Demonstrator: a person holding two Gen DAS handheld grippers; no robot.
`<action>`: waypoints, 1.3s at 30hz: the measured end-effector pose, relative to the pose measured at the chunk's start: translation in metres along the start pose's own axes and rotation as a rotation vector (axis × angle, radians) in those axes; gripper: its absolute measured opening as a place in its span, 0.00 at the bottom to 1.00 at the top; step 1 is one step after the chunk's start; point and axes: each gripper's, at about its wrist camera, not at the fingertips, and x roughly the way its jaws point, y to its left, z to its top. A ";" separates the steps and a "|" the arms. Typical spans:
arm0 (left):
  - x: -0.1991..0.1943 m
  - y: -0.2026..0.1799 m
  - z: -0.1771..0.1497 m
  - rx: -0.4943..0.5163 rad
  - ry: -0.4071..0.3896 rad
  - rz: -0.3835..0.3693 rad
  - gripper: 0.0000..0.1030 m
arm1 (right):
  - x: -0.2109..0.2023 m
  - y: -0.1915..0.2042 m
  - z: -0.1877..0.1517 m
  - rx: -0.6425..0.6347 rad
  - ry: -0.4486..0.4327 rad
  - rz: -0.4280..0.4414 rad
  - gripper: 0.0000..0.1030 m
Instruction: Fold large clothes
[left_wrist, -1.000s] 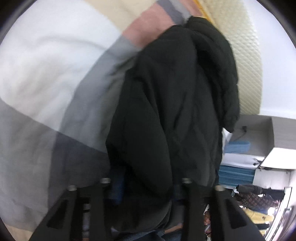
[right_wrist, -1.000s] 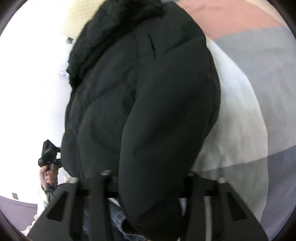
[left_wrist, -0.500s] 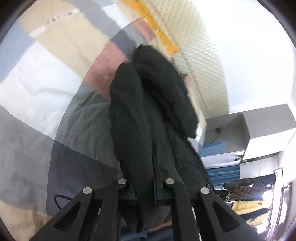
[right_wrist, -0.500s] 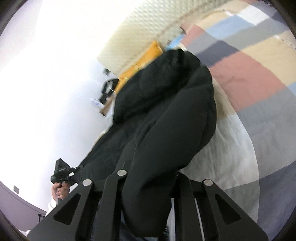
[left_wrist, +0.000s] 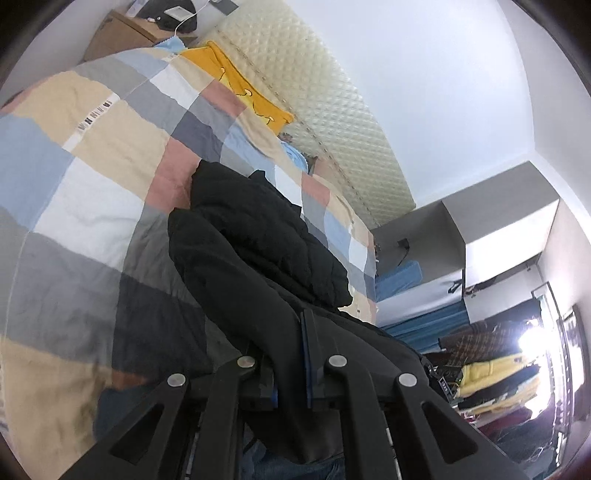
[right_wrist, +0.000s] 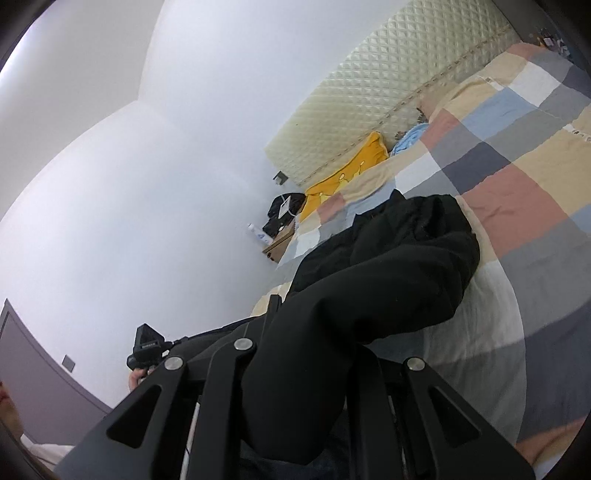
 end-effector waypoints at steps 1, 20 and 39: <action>-0.006 -0.002 -0.005 0.002 0.003 0.001 0.08 | -0.009 0.005 -0.007 -0.001 -0.003 -0.019 0.14; -0.069 -0.031 -0.062 0.033 -0.047 0.038 0.08 | -0.073 0.059 -0.048 -0.020 -0.039 -0.105 0.15; 0.082 -0.045 0.135 -0.035 -0.087 0.184 0.09 | 0.058 -0.040 0.106 0.331 -0.038 -0.227 0.16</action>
